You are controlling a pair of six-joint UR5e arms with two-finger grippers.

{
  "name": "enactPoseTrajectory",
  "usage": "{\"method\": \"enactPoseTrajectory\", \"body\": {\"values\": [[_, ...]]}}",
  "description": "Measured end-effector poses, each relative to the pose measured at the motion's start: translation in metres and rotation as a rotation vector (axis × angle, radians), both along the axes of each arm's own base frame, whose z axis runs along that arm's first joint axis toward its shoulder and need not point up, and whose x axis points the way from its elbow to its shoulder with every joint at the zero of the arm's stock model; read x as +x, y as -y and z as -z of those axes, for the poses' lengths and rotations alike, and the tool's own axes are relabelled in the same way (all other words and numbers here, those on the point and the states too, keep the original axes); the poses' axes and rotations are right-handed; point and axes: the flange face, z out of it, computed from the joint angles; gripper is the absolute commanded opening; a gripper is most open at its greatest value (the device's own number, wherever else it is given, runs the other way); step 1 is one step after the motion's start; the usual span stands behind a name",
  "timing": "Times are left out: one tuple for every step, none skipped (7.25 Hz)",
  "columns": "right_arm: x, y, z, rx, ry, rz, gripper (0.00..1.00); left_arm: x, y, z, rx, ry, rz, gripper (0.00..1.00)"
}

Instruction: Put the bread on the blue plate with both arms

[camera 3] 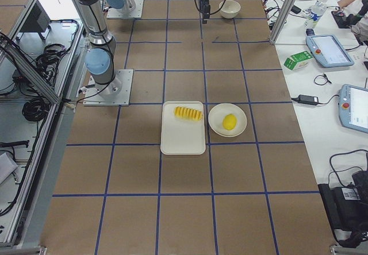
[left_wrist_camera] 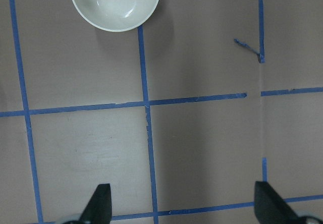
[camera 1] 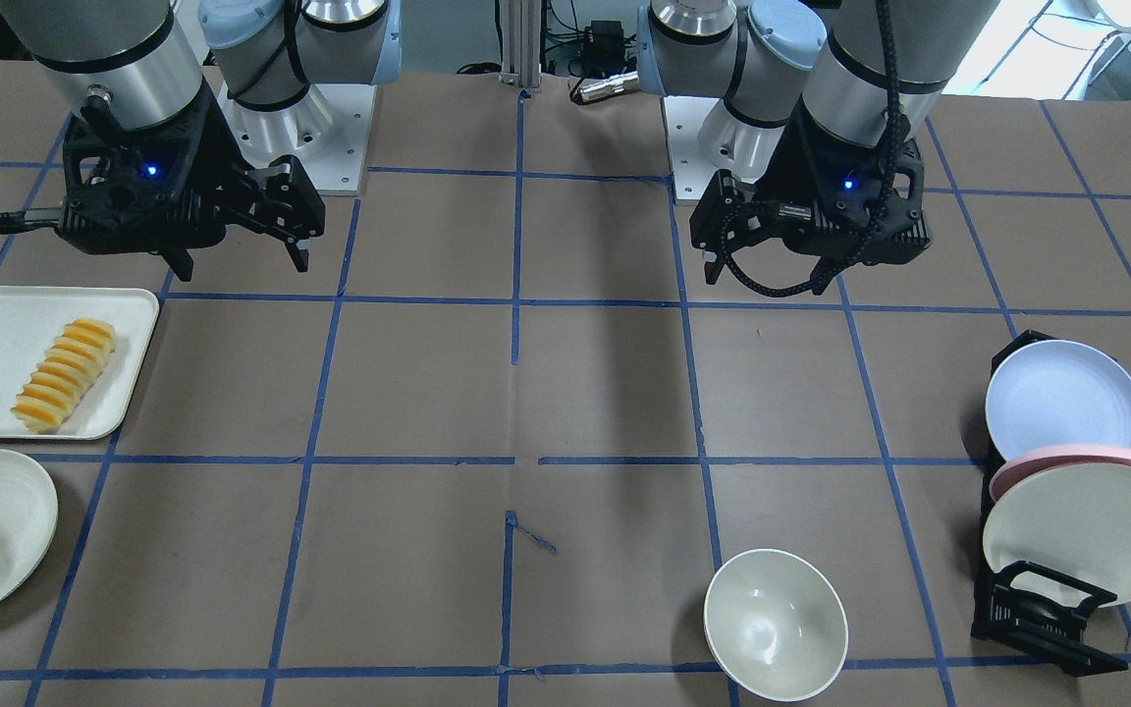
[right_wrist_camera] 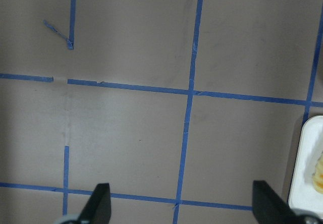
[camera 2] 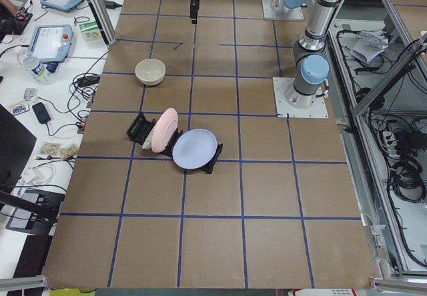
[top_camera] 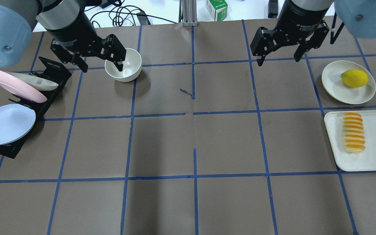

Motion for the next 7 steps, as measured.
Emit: {"method": "enactPoseTrajectory", "body": {"values": [[0.0, -0.001, 0.001, 0.004, -0.001, 0.0, 1.0, 0.0, 0.0, 0.0, 0.001, 0.0, 0.0, 1.0], [0.0, -0.002, 0.002, 0.013, -0.002, 0.001, 1.0, 0.0, 0.001, 0.001, 0.001, 0.0, 0.0, 1.0], [-0.001, -0.003, 0.004, 0.027, -0.002, 0.002, 1.0, 0.0, 0.001, 0.001, 0.001, 0.001, 0.0, 1.0], [-0.001, -0.003, 0.006, 0.035, 0.0, 0.002, 1.0, 0.001, 0.001, 0.0, 0.0, 0.001, 0.0, 1.0], [-0.001, -0.004, 0.009, 0.043, 0.004, 0.003, 1.0, 0.001, 0.001, 0.0, 0.0, 0.002, 0.0, 1.0], [-0.002, -0.003, 0.014, 0.048, 0.006, 0.007, 1.0, 0.001, 0.0, -0.001, -0.001, 0.002, 0.0, 1.0], [-0.006, -0.001, 0.017, 0.048, 0.005, 0.015, 1.0, 0.001, -0.001, -0.002, -0.003, 0.001, 0.0, 1.0]]}}
